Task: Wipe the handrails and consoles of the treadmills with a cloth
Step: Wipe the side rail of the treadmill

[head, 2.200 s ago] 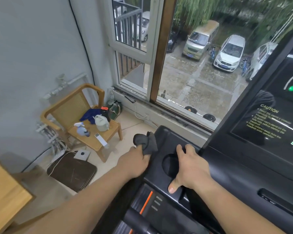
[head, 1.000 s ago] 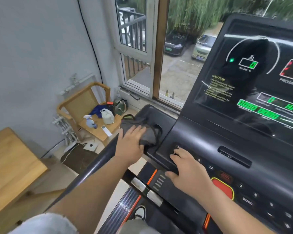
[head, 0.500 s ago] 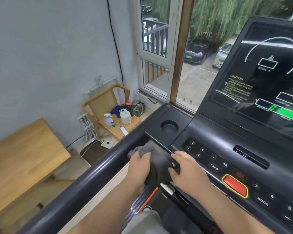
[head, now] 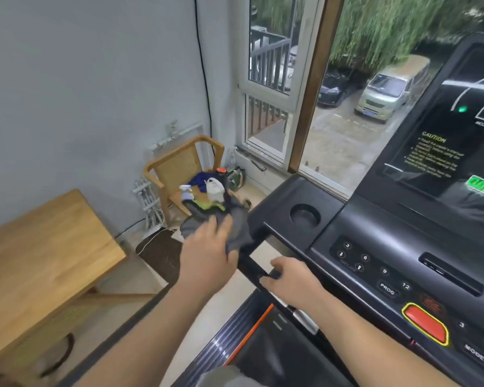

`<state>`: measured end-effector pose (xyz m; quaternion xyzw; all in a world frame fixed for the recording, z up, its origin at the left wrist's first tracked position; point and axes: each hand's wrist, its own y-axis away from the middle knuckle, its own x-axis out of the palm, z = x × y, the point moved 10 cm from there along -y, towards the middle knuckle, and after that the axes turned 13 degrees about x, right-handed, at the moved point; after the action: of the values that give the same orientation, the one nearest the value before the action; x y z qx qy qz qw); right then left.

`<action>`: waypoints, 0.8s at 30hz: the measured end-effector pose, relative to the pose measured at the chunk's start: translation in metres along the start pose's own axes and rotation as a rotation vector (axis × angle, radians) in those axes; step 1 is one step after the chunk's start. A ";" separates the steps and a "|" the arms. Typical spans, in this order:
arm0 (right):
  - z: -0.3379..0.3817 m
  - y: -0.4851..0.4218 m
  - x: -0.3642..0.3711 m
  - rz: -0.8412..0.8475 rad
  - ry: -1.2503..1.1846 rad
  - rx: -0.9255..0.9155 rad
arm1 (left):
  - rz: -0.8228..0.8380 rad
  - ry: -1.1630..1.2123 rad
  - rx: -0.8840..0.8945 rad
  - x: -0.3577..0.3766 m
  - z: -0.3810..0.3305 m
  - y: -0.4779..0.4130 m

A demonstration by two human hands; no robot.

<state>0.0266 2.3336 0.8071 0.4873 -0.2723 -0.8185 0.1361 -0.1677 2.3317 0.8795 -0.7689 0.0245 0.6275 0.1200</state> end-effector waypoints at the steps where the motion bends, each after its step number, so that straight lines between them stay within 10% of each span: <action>1: 0.004 -0.003 0.004 0.003 0.017 0.016 | 0.143 -0.071 0.040 0.036 0.003 0.009; 18: 0.027 -0.021 0.026 -0.054 0.161 0.231 | 0.455 0.271 0.091 0.105 0.024 -0.092; 24: 0.027 -0.025 0.022 -0.008 0.127 0.235 | 0.346 -0.018 0.385 0.081 0.024 0.009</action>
<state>-0.0069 2.3516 0.7869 0.5516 -0.3551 -0.7492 0.0917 -0.1754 2.3375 0.7954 -0.7104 0.2739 0.6294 0.1553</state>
